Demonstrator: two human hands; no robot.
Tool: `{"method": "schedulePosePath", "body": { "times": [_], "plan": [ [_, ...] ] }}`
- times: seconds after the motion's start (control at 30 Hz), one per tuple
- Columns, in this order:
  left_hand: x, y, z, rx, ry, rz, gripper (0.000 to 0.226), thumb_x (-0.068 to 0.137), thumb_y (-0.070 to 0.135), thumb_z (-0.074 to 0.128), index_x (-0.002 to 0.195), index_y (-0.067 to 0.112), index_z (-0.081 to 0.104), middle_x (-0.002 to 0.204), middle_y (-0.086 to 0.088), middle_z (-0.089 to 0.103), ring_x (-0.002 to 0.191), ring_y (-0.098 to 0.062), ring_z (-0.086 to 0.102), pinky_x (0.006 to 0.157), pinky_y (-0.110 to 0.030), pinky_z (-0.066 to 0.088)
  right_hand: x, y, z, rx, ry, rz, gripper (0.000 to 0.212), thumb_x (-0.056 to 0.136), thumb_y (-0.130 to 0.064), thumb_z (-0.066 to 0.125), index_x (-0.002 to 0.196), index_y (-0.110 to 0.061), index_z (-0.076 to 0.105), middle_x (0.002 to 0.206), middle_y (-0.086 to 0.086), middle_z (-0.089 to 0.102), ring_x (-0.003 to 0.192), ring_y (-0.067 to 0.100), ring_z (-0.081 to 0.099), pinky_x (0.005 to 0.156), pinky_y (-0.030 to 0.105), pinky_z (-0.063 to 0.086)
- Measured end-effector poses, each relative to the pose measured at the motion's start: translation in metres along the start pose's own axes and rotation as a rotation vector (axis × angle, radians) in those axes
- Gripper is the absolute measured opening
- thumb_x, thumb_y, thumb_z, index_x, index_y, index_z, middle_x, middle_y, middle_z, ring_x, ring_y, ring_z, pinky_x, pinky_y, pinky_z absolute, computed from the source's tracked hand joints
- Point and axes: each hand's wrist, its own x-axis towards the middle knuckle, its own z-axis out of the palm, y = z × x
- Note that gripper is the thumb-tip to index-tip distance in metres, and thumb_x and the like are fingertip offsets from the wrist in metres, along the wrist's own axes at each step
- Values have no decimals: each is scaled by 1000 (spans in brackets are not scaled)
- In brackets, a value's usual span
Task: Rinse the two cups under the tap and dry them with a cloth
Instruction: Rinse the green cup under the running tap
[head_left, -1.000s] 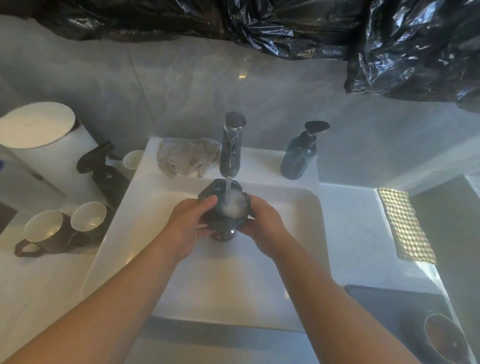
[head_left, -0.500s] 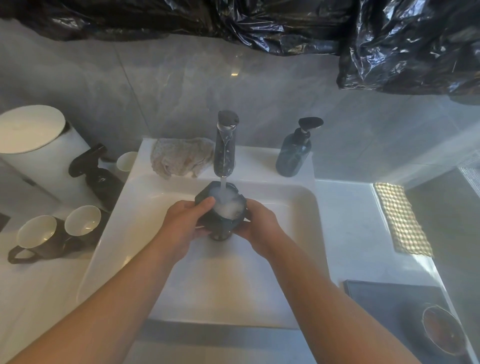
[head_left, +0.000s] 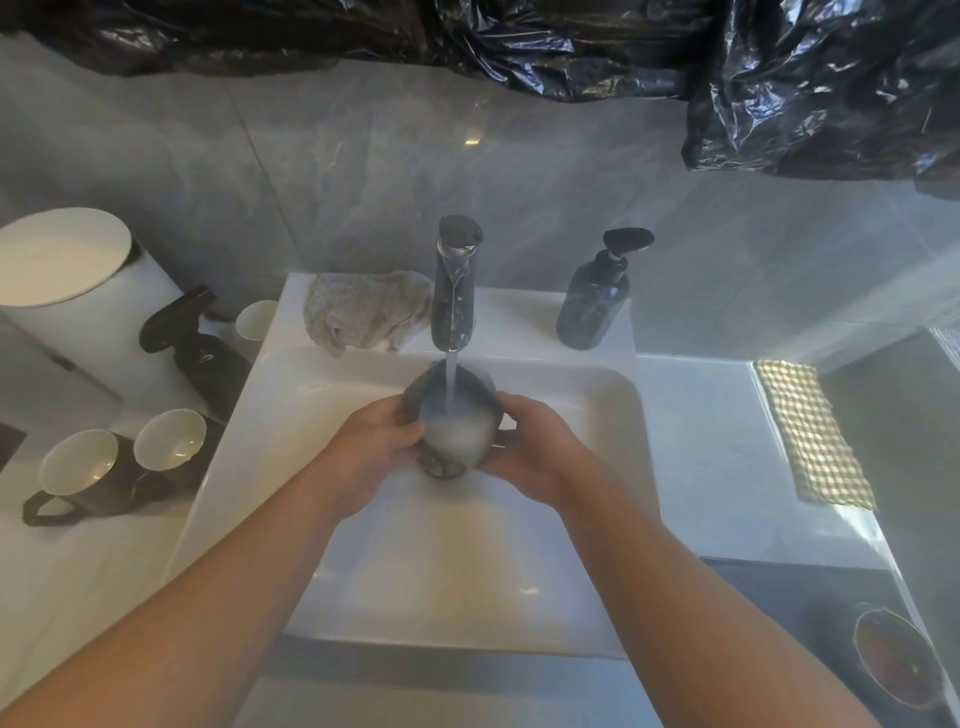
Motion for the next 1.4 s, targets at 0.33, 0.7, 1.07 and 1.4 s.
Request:
{"method": "schedulePosePath", "body": {
  "times": [0.33, 0.7, 1.07, 1.4],
  "plan": [
    [10, 21, 5, 216, 91, -75, 28, 102, 42, 49, 114, 25, 69, 105, 3, 76, 102, -15, 67, 95, -37, 45, -4, 4, 5, -352, -84, -238, 58, 85, -47, 56, 138, -24, 52, 129, 11, 64, 116, 31, 64, 90, 42, 51],
    [15, 11, 6, 36, 36, 35, 27, 91, 25, 69, 113, 9, 71, 109, -12, 77, 99, -23, 74, 97, -39, 55, 1, 1, -2, -489, -188, -395, 73, 82, -14, 77, 147, -18, 43, 136, 6, 61, 121, 25, 62, 105, 45, 51],
    [8, 13, 25, 84, 237, 134, 38, 85, 9, 76, 115, 18, 53, 103, -2, 62, 69, -1, 70, 77, -29, 59, 6, -13, 12, -368, -166, -407, 37, 88, -21, 56, 124, -13, 65, 117, 12, 66, 104, 29, 62, 89, 38, 55],
    [5, 15, 33, 606, 173, 357, 85, 52, 29, 92, 123, 49, 50, 125, 15, 56, 105, 3, 60, 88, -21, 53, 2, -2, 29, -62, -34, -282, 38, 100, -10, 37, 125, 2, 63, 114, 19, 72, 106, 35, 67, 86, 38, 54]
  ]
}}
